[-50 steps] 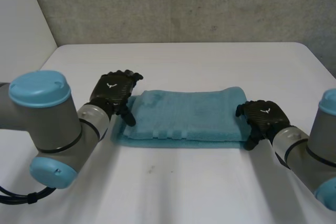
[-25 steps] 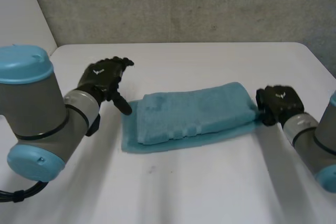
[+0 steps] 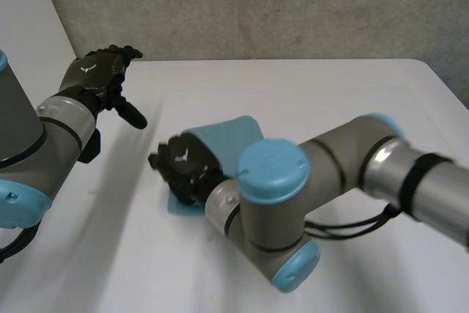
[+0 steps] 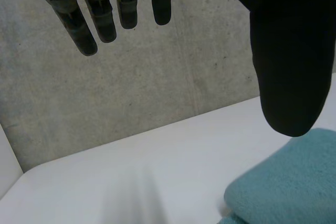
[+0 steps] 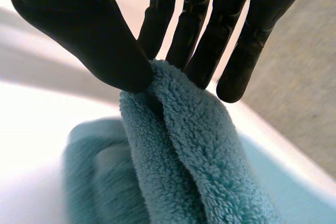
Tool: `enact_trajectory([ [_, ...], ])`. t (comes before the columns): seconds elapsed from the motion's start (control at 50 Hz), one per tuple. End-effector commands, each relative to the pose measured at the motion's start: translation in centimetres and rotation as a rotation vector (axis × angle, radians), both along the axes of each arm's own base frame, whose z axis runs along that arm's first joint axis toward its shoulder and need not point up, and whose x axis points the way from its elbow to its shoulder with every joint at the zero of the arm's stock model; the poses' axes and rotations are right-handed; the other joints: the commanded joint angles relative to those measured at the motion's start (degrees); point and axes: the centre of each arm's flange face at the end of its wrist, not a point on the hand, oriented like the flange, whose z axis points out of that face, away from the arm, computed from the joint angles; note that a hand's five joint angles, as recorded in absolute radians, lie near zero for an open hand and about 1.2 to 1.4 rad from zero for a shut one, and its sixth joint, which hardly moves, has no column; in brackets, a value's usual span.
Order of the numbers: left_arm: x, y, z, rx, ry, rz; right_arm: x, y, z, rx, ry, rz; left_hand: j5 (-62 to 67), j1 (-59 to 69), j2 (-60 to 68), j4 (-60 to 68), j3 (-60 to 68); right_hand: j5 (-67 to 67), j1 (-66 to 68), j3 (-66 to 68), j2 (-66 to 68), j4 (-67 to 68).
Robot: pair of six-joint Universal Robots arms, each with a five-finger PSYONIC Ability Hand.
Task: Fold the laundry
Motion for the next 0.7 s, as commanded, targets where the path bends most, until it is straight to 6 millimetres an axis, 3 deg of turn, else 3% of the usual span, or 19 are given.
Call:
enact_trajectory([
  [0.02,-0.1,-0.2,-0.6,0.013,-0.007,-0.002,-0.5,-0.9,-0.2,0.000,0.024,-0.102,-2.8,-2.5,-1.9,-2.2,-3.3,-34.0,-23.6,-35.7,-35.5,-36.0],
  [0.04,-0.4,-0.1,-1.1,0.026,-0.012,-0.012,-0.5,-0.9,-0.2,0.000,0.024,-0.102,-2.8,-2.5,-1.9,-2.2,-3.3,-34.2,-23.8,-35.9,-35.7,-36.2],
  [0.08,-0.8,-0.1,-1.5,0.034,-0.015,-0.021,-1.7,-2.0,3.3,-0.023,-0.040,-0.185,-2.8,-2.5,-1.9,-2.2,-3.3,-50.3,-39.9,-51.9,-51.8,-52.3],
  [0.1,-1.0,-0.1,-1.7,0.039,-0.017,-0.028,-1.7,-2.0,3.3,-0.023,-0.040,-0.185,-2.8,-2.5,-1.9,-2.2,-3.3,-50.4,-40.0,-52.0,-51.8,-52.4],
  [0.14,-1.4,0.0,-1.8,0.039,-0.015,-0.039,-3.5,-4.2,5.7,0.000,-0.111,-0.272,-2.8,-2.5,-1.9,-2.2,-3.3,-56.4,-46.0,-58.0,-57.8,-58.3],
  [0.22,-2.5,0.2,-2.6,0.061,-0.005,-0.068,-5.1,-5.8,6.7,0.050,-0.163,-0.326,-2.8,-2.5,-1.9,-2.2,-3.3,-56.4,-46.0,-58.0,-57.8,-58.3],
  [0.26,-4.0,0.8,-3.8,0.100,0.012,-0.107,-5.7,-6.3,6.7,0.081,-0.173,-0.345,-2.8,-2.5,-1.9,-2.2,-3.3,-56.4,-46.0,-58.0,-57.8,-58.3],
  [0.36,-6.1,1.7,-6.3,0.178,0.028,-0.175,-7.2,-7.8,6.2,0.162,-0.158,-0.395,-2.8,-2.5,-1.9,-2.2,-3.3,-56.4,-46.0,-58.0,-57.8,-58.3],
  [0.42,-7.0,2.1,-8.0,0.219,0.017,-0.214,-7.8,-8.8,4.8,0.214,-0.119,-0.420,-2.6,-2.3,-1.8,-2.0,-3.1,-56.4,-46.0,-58.0,-57.8,-58.3],
  [0.46,-7.1,2.2,-8.8,0.242,0.004,-0.215,-7.9,-9.5,2.8,0.261,-0.079,-0.431,-2.6,-2.3,-1.8,-2.0,-3.1,-56.4,-46.0,-58.0,-57.8,-58.3],
  [0.52,-7.0,2.3,-10.3,0.292,-0.026,-0.210,-8.0,-9.7,2.0,0.281,-0.059,-0.439,-2.4,-2.2,-1.6,-1.8,-2.9,-56.4,-46.0,-58.0,-57.8,-58.3],
  [0.56,-6.9,2.3,-10.8,0.315,-0.038,-0.206,-8.5,-10.3,0.4,0.318,-0.018,-0.461,-2.3,-2.0,-1.4,-1.7,-2.8,-56.4,-46.0,-58.0,-57.8,-58.3],
  [0.7,-6.1,2.4,-11.9,0.384,-0.084,-0.188,-9.2,-11.8,-0.9,0.346,0.019,-0.497,-2.8,-2.5,-1.9,-2.2,-3.3,-56.4,-46.0,-58.0,-57.8,-58.3],
])
